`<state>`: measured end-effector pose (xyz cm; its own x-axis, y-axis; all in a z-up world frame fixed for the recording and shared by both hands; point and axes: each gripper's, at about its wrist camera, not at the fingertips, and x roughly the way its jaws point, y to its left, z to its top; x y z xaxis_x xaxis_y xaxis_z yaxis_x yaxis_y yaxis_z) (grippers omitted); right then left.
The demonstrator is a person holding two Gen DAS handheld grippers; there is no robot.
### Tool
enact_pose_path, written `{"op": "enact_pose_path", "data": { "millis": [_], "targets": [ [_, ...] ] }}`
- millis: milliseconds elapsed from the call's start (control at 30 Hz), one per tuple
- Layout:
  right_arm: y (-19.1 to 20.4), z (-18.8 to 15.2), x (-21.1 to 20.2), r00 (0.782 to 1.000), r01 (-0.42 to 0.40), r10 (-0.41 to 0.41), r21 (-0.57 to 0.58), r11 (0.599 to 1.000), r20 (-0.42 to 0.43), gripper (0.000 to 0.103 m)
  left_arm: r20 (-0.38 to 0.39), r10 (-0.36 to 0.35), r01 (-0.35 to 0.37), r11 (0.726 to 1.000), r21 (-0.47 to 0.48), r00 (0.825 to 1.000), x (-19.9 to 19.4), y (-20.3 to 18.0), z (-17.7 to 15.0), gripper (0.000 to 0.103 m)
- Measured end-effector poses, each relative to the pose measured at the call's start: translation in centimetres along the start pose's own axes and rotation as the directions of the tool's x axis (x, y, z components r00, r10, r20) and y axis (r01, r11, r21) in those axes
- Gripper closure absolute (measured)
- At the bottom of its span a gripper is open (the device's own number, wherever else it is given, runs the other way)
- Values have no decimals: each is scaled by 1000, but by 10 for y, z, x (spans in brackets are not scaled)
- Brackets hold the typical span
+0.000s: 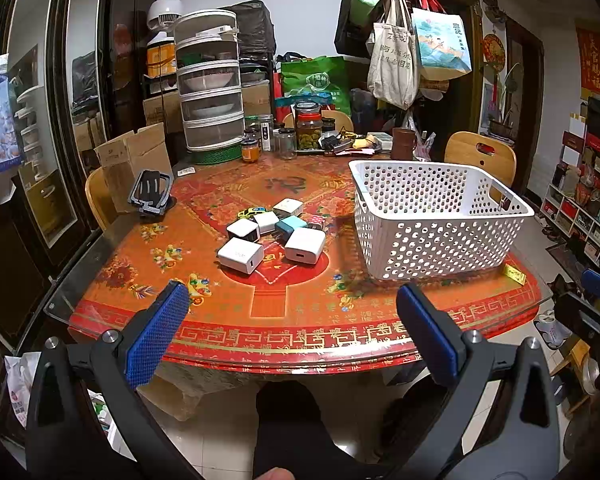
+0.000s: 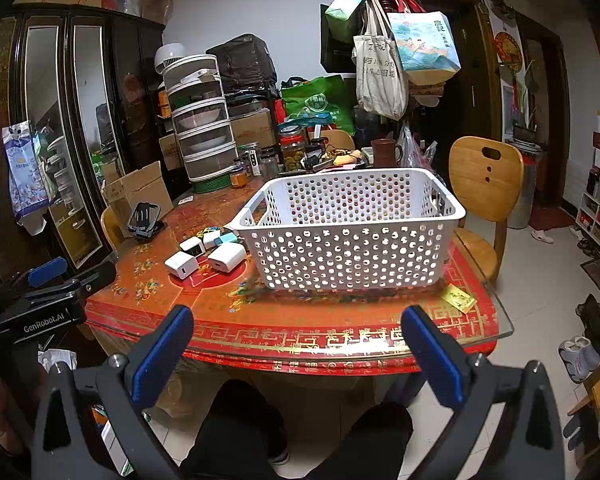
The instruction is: Organize rigid objects
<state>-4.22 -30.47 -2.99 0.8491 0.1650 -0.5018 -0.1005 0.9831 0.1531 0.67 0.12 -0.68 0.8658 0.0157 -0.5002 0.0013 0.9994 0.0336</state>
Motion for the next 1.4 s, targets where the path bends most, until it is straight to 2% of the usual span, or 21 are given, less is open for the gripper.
{"op": "enact_pose_path", "data": {
  "millis": [767, 867, 933, 1033, 1167, 1233, 1300, 1333, 1400],
  "targets": [
    [1, -1, 1, 1000, 1, -1, 0, 1000, -2, 0, -2, -2, 2, 1000, -1, 1000, 0, 0, 0, 1],
    [-4, -6, 5, 1000, 3, -3, 7, 1000, -2, 0, 9, -41, 41, 999, -17, 999, 0, 0, -1, 1],
    [-9, -2, 5, 1000, 6, -6, 18, 1000, 3, 0, 49, -55, 56, 998, -24, 997, -1, 1, -3, 1],
    [-43, 2, 19, 998, 39, -42, 61, 997, 54, 0, 85, -39, 41, 999, -22, 996, 14, 4, -3, 1],
    [-120, 25, 44, 989, 83, -104, 188, 979, 103, 0, 22, -36, 38, 997, -69, 999, 70, 26, 5, 1],
    [-160, 42, 68, 988, 132, -147, 229, 964, 48, 0, -7, -63, 62, 991, -121, 998, 96, 43, 7, 1],
    [-192, 59, 98, 980, 200, -193, 236, 951, -52, 0, -64, -105, 94, 984, -154, 992, 129, 58, 8, 1],
    [-202, 65, 113, 975, 215, -193, 240, 947, -110, 0, -93, -119, 103, 981, -162, 989, 146, 65, 7, 1],
    [-227, 76, 150, 962, 202, -134, 287, 936, -238, 0, -171, -123, 92, 980, -176, 978, 175, 74, 3, 1]
  ]
}}
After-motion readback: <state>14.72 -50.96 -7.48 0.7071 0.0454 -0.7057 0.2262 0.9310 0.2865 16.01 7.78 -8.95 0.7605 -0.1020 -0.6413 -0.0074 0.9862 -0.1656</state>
